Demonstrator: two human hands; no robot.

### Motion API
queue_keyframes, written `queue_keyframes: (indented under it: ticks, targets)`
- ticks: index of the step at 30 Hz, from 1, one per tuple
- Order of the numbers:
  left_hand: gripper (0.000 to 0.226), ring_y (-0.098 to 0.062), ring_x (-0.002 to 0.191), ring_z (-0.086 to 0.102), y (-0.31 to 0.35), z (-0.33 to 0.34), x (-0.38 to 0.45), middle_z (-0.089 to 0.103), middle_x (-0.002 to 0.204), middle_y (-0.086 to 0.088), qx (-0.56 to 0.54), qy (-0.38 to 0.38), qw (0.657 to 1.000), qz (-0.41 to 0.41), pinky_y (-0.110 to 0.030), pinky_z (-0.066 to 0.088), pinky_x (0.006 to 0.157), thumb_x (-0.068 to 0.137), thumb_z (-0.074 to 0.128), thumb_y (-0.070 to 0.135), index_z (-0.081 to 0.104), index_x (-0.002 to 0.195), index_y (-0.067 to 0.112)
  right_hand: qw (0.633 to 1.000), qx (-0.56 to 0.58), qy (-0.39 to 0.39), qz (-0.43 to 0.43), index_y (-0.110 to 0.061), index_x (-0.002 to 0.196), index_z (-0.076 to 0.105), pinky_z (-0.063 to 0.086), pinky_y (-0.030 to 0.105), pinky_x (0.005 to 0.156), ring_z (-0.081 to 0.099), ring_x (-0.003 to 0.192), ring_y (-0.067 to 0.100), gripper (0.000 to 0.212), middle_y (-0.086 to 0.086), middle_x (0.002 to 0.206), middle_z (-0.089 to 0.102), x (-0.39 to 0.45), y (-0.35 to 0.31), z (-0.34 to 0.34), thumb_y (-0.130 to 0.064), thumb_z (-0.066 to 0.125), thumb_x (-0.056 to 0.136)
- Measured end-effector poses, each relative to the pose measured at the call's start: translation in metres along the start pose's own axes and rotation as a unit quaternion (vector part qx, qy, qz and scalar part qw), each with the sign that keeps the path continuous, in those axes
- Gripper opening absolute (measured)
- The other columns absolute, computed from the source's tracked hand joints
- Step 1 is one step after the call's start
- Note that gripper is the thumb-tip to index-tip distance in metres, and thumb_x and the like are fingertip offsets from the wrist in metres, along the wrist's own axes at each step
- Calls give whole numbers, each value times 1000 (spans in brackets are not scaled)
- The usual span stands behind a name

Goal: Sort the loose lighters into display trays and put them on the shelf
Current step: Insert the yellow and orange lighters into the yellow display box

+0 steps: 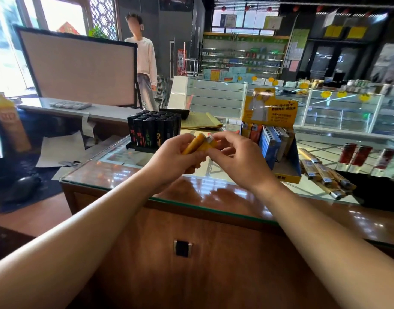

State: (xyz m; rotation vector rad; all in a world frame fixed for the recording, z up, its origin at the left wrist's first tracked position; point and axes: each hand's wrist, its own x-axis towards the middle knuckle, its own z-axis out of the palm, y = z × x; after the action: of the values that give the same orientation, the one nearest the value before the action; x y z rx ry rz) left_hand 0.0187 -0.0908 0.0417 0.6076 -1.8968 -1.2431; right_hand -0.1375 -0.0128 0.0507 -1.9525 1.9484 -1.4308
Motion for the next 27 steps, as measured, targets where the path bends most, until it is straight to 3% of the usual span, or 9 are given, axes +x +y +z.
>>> queue_keyframes:
  ticks: [4, 8, 11, 14, 18, 21, 27]
  targets:
    - [14, -18, 72, 60, 3, 7, 2, 62, 82, -10, -69, 13, 998, -6, -34, 57, 70, 94, 63, 8, 63, 108, 5, 995, 84, 47, 13, -29, 105, 66, 59, 32, 76, 68, 84, 6, 16, -12, 90, 70, 3, -3, 5, -29, 69, 90]
    - [10, -24, 79, 70, 0, 10, 4, 70, 92, -17, -93, 2, 994, -50, -38, 62, 75, 96, 58, 5, 64, 103, 9, 986, 126, 108, 34, -16, 115, 66, 55, 19, 67, 67, 82, 6, 24, -7, 90, 69, 6, 2, 2, -16, 67, 91]
    - [7, -25, 74, 73, 0, 14, 7, 73, 87, -15, -87, -9, 994, -58, -34, 61, 68, 94, 63, 5, 65, 100, 7, 977, 146, 149, 35, -19, 115, 60, 58, 22, 67, 69, 82, 10, 26, -2, 89, 69, 7, 4, 1, -15, 68, 91]
    - [6, -24, 71, 72, 2, 20, 13, 72, 81, -13, -102, 1, 994, -39, -33, 60, 67, 93, 63, 3, 66, 98, 2, 971, 135, 196, 35, -23, 106, 59, 60, 27, 71, 70, 89, 11, 19, 1, 97, 71, 7, 6, 2, -18, 69, 91]
    - [6, -21, 66, 70, 5, 32, 22, 70, 79, -13, -108, 9, 994, -12, -32, 60, 64, 94, 61, 1, 67, 95, 3, 968, 118, 216, 41, -20, 102, 60, 58, 21, 72, 70, 88, 10, 19, 1, 95, 72, 13, 10, -10, -17, 72, 88]
    - [8, -17, 63, 65, 11, 35, 34, 68, 79, -11, -102, 8, 995, -12, -32, 60, 60, 95, 63, 9, 67, 95, 3, 967, 105, 229, 32, -19, 100, 61, 55, 18, 69, 69, 81, 7, 20, -1, 90, 71, 20, 10, -33, -14, 74, 85]
    - [27, -10, 42, 46, 9, 26, 59, 48, 55, -1, -9, -4, 999, -53, -25, 46, 44, 96, 63, 26, 65, 90, -1, 964, 3, 266, 6, -29, 107, 61, 57, 25, 71, 67, 81, 3, 26, -11, 89, 68, 29, 27, -71, -15, 68, 87]
